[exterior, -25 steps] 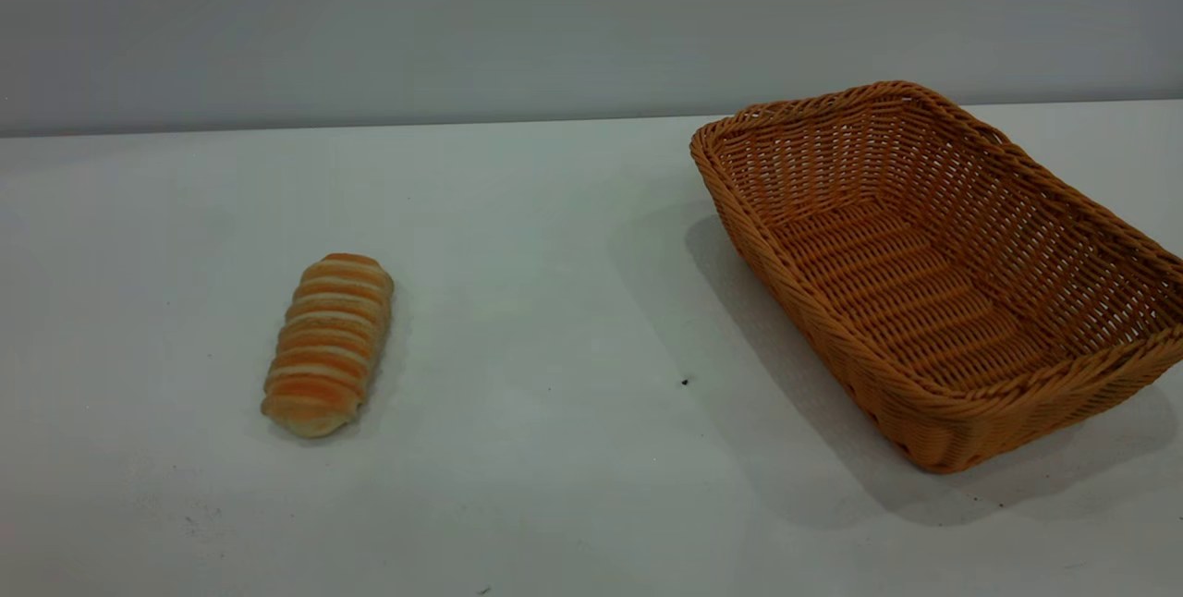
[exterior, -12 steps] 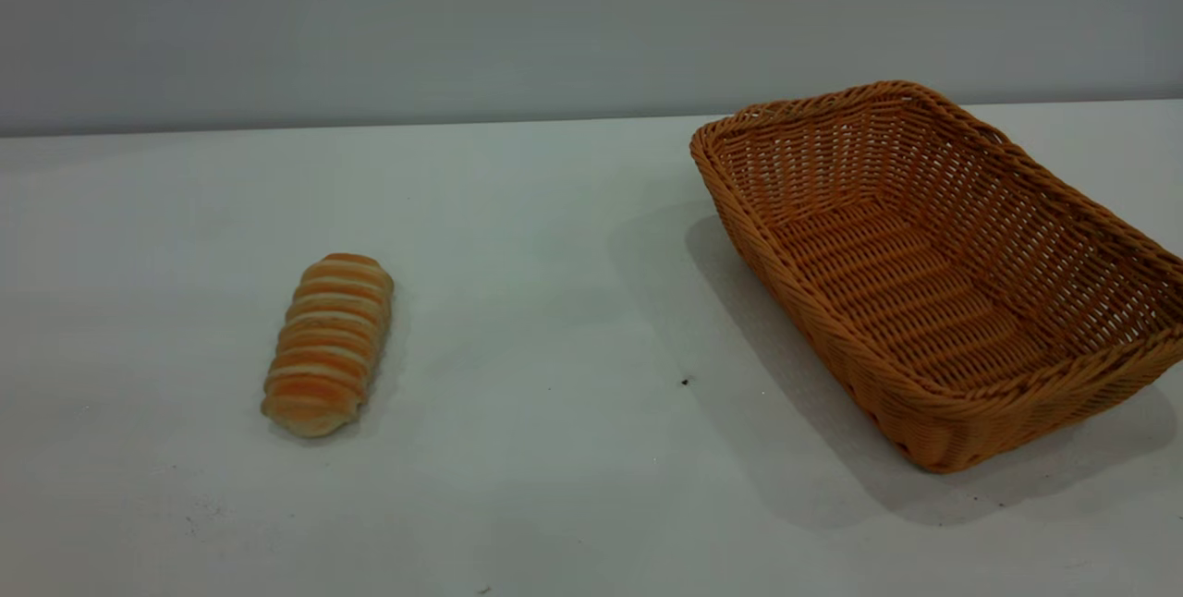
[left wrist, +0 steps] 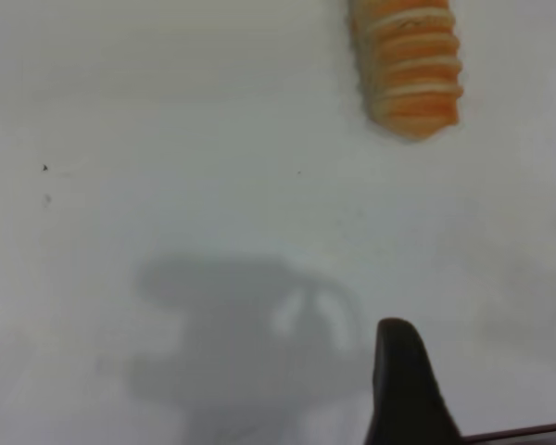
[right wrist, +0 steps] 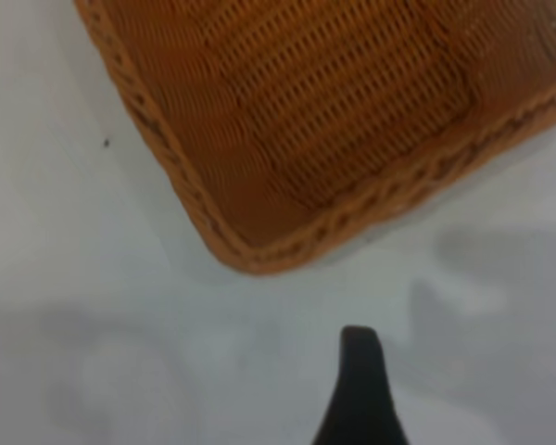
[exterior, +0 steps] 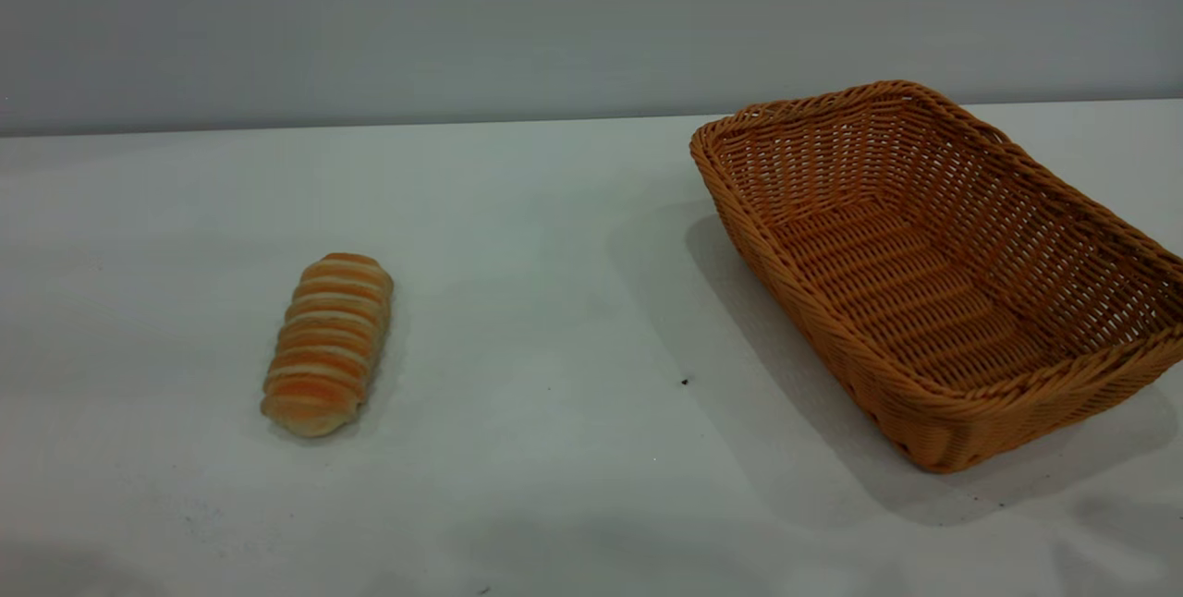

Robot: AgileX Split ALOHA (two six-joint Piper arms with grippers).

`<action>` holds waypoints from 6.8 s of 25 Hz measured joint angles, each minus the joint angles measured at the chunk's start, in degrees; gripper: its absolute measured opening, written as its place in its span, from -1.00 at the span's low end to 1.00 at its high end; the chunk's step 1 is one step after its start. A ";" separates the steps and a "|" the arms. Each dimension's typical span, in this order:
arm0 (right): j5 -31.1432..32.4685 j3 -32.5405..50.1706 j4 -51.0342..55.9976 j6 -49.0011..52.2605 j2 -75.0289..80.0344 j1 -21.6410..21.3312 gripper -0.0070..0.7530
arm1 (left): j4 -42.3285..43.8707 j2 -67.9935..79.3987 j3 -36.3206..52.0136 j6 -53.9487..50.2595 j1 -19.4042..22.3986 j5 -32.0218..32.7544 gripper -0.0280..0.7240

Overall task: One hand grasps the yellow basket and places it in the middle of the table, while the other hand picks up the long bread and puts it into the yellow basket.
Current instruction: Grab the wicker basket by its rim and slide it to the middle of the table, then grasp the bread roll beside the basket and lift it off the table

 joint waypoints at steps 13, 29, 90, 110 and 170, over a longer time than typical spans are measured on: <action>2.24 -13.29 0.43 11.02 21.94 -0.90 0.56 | -0.54 -2.68 -0.39 -0.13 0.00 1.80 0.38; -3.99 -13.46 6.54 18.57 35.49 -3.38 0.55 | -0.54 -5.99 -0.39 -0.13 0.00 2.15 0.38; -8.37 -29.46 40.51 -42.17 55.56 4.69 0.11 | -0.54 -5.99 -0.39 -0.13 0.00 3.70 0.38; -1.02 -29.41 30.56 -53.69 26.69 4.69 0.56 | -1.88 12.72 -0.39 -3.13 0.00 -9.47 0.38; 23.88 -28.93 30.82 -57.27 -0.66 4.69 0.56 | -3.61 64.74 -19.46 0.57 -2.88 -38.31 -0.74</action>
